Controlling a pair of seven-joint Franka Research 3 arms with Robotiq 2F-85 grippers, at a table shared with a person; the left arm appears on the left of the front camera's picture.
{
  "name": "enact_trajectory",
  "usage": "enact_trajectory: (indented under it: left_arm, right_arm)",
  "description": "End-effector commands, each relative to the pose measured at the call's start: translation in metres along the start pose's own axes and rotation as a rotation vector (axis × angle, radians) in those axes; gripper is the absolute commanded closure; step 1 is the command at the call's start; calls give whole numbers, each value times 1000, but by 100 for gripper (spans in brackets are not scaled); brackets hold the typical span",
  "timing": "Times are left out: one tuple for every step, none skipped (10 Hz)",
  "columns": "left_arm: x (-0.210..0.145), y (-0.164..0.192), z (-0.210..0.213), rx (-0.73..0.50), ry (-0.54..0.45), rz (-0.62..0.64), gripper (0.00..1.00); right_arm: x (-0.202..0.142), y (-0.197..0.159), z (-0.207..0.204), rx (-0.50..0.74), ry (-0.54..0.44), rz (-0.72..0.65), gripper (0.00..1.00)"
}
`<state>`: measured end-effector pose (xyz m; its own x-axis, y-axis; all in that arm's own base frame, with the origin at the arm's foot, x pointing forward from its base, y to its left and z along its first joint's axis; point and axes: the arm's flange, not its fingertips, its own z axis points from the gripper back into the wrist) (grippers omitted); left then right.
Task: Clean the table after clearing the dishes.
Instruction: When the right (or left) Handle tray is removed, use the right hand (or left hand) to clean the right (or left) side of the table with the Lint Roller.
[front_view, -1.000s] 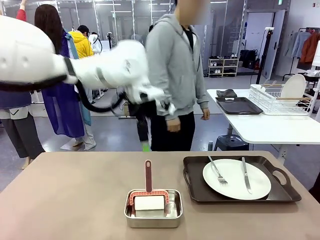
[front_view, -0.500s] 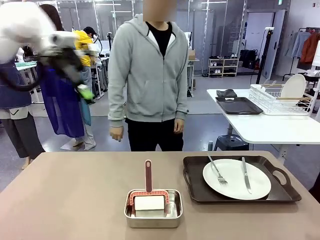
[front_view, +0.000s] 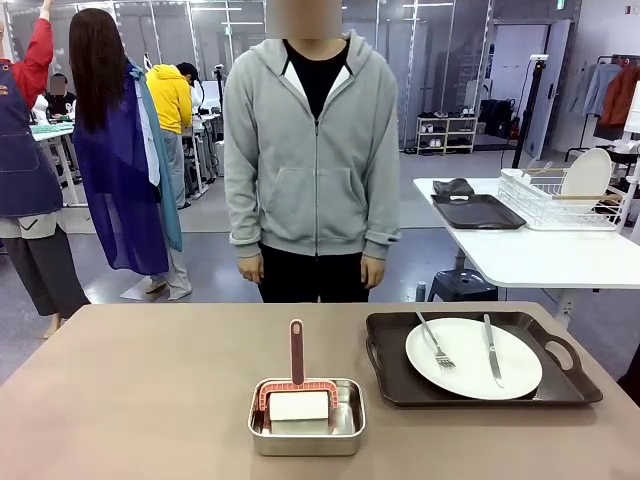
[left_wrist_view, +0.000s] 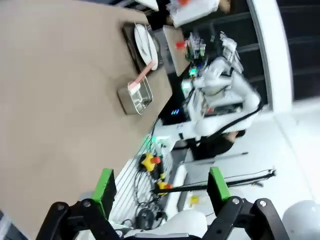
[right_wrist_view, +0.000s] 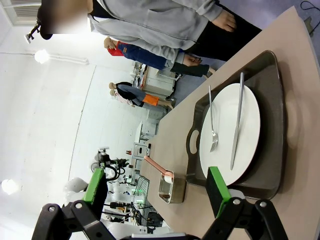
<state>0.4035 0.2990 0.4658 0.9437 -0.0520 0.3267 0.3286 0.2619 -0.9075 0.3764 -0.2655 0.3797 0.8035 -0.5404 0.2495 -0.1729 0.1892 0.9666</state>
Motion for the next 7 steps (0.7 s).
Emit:
enact_trajectory:
  left_arm:
    - [-26, 31, 41, -149, -120, 81, 7]
    - [-40, 45, 55, -139, -170, 125, 7]
    - [-48, 60, 66, -146, -196, 141, 7]
    - [-47, 75, 67, -132, -184, 190, 7]
    - [-40, 88, 66, -161, -208, 196, 7]
    - [-67, 80, 43, -121, -178, 169, 7]
    - [-67, 80, 43, -121, -178, 169, 7]
  right_arm:
    - [-2, 4, 0, 3, -5, 6, 0]
    - [-2, 4, 0, 3, -5, 6, 0]
    - [-2, 4, 0, 3, -5, 6, 0]
    - [-2, 4, 0, 3, -5, 6, 0]
    - [-2, 4, 0, 3, -5, 6, 0]
    - [-2, 4, 0, 3, -5, 6, 0]
    - [-2, 4, 0, 3, -5, 6, 0]
